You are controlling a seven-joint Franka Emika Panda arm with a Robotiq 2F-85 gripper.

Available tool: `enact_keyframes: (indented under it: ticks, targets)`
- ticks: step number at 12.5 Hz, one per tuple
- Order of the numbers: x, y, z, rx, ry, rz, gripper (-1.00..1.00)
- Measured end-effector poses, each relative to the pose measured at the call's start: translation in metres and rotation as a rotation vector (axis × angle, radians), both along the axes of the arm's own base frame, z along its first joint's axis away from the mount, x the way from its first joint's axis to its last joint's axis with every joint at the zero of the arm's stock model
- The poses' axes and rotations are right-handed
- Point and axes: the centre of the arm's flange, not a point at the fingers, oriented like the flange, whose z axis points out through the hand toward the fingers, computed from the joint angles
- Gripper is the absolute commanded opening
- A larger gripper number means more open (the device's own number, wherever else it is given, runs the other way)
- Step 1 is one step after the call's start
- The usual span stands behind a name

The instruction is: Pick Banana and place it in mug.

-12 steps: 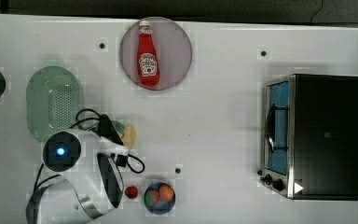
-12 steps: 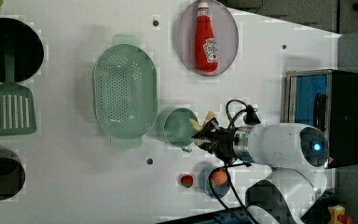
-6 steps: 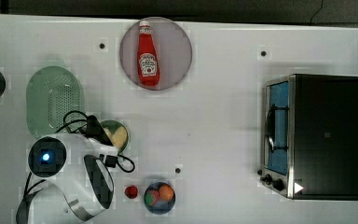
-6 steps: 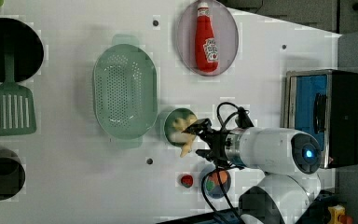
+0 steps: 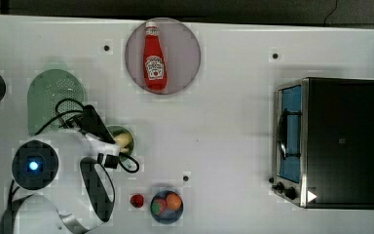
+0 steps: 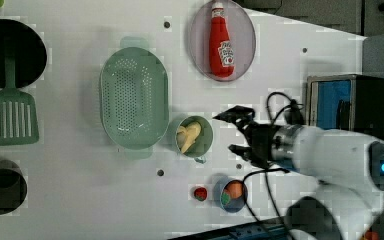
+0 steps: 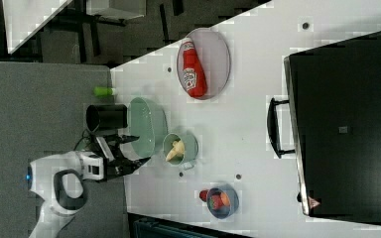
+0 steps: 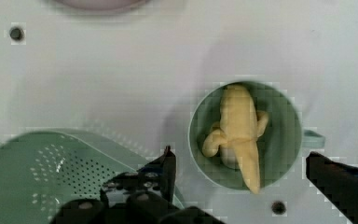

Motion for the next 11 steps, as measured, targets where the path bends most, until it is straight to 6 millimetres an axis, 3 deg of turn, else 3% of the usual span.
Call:
enact_keyframes:
  ticks: [3,5,7,9,11]
  targets:
    - [0.013,-0.052,0.085,-0.049,0.019,0.002,1.0]
    - [0.02,-0.107,0.149,-0.047,0.012,-0.013,1.0]
    - [0.022,-0.169,0.199,-0.046,0.035,-0.043,1.0]
    - [0.021,-0.218,0.231,-0.019,0.014,-0.015,1.0]
    - [0.009,-0.268,0.244,-0.006,0.024,0.0,1.0]
